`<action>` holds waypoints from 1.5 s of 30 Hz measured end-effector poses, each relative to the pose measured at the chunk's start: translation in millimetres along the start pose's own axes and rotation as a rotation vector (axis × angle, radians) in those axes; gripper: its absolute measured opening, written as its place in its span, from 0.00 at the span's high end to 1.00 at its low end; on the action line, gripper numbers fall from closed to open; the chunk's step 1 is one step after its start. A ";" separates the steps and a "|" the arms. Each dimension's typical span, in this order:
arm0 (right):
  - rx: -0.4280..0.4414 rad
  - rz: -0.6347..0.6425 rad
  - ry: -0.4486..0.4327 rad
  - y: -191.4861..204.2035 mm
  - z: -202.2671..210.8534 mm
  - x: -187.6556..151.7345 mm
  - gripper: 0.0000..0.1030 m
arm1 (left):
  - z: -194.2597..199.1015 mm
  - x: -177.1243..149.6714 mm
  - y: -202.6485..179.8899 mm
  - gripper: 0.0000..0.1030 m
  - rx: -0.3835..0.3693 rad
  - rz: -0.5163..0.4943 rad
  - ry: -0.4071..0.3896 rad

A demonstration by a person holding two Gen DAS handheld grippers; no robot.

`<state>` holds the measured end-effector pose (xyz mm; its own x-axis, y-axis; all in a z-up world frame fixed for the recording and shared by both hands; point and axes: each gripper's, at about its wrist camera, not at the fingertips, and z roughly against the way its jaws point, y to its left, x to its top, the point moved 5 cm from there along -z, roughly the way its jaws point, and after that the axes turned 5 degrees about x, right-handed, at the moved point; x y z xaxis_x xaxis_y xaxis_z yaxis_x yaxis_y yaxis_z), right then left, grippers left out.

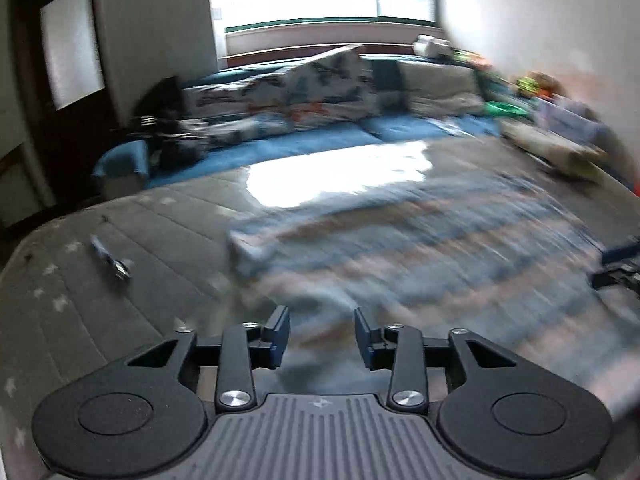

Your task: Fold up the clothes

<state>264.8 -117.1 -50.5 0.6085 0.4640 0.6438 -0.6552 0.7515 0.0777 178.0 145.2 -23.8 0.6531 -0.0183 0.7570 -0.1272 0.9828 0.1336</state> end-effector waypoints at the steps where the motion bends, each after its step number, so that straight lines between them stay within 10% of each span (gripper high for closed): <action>1: 0.000 0.009 -0.002 5.0 5.0 -6.4 0.59 | 7.2 -8.6 -7.9 0.60 -0.020 -0.020 0.003; 12: 0.174 -0.049 -0.101 68.8 94.7 -51.7 0.76 | 74.5 -54.7 -70.1 0.59 -0.178 -0.064 -0.030; 22: 0.166 -0.055 -0.054 105.3 66.8 -73.4 0.78 | 105.3 -73.1 -112.7 0.57 -0.290 -0.078 -0.044; 27: 0.143 -0.044 -0.039 109.4 68.0 -84.0 0.96 | 101.1 -77.5 -116.8 0.57 -0.296 -0.074 -0.029; 45: 0.197 -0.002 -0.068 113.6 116.6 -83.5 0.90 | 94.3 -91.7 -97.1 0.56 -0.266 -0.061 0.025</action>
